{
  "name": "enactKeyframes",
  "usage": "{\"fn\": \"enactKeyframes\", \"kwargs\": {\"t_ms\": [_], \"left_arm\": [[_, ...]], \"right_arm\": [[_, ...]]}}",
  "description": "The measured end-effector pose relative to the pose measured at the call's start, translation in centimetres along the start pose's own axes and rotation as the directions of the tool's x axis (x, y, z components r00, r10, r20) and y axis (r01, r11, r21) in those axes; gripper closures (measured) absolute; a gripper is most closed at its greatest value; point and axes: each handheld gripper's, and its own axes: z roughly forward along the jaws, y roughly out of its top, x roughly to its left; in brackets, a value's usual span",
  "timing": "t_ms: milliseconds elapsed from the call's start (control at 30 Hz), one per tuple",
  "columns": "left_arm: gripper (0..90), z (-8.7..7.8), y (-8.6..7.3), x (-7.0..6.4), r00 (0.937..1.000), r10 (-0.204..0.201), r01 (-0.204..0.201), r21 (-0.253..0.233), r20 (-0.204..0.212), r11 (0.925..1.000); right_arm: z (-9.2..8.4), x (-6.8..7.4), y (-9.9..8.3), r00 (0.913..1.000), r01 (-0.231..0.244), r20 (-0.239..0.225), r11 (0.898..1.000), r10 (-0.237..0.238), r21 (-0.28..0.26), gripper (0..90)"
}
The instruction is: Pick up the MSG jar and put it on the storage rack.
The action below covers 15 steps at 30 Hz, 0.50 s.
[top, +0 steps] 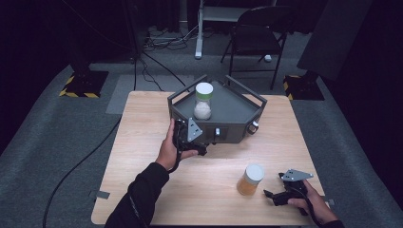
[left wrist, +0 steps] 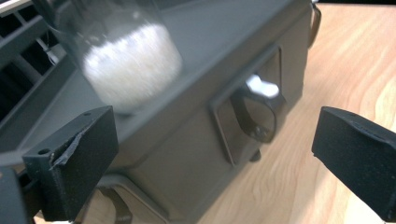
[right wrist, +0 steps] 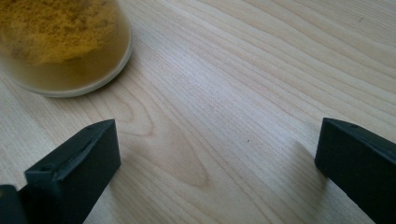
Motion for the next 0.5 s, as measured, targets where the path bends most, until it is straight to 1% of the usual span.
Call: {"fn": "enactKeyframes", "kwargs": {"t_ms": [133,300,367,433,467,500], "left_arm": [[0.5,-0.2,-0.6,-0.4,0.9997,0.013,-0.013,0.016,0.019,0.9998],[0.5,-0.6,-1.5,-0.9,0.9987,0.019,-0.02,0.033,0.047,0.9992],[0.5,-0.7,-1.7,-1.2,0.9976,0.033,-0.036,0.047,0.06,0.9982],[0.5,-0.9,-2.0,-1.4,0.9965,0.039,-0.043,0.055,0.073,0.9975],[0.5,-1.0,-2.0,-1.5,0.9954,0.049,-0.054,0.065,0.082,0.9964],[0.5,-1.3,-2.2,-1.7,0.9939,0.068,-0.074,0.072,0.086,0.9946]], "right_arm": [[0.0,0.0,0.0,1.0,0.0,0.0,1.0,0.0,0.0,0.0],[0.0,0.0,0.0,1.0,0.0,0.0,1.0,0.0,0.0,0.0],[0.0,0.0,0.0,1.0,0.0,0.0,1.0,0.0,0.0,0.0],[0.0,0.0,0.0,1.0,0.0,0.0,1.0,0.0,0.0,0.0],[0.0,0.0,0.0,1.0,0.0,0.0,1.0,0.0,0.0,0.0],[0.0,0.0,0.0,1.0,0.0,0.0,1.0,0.0,0.0,0.0]]}}
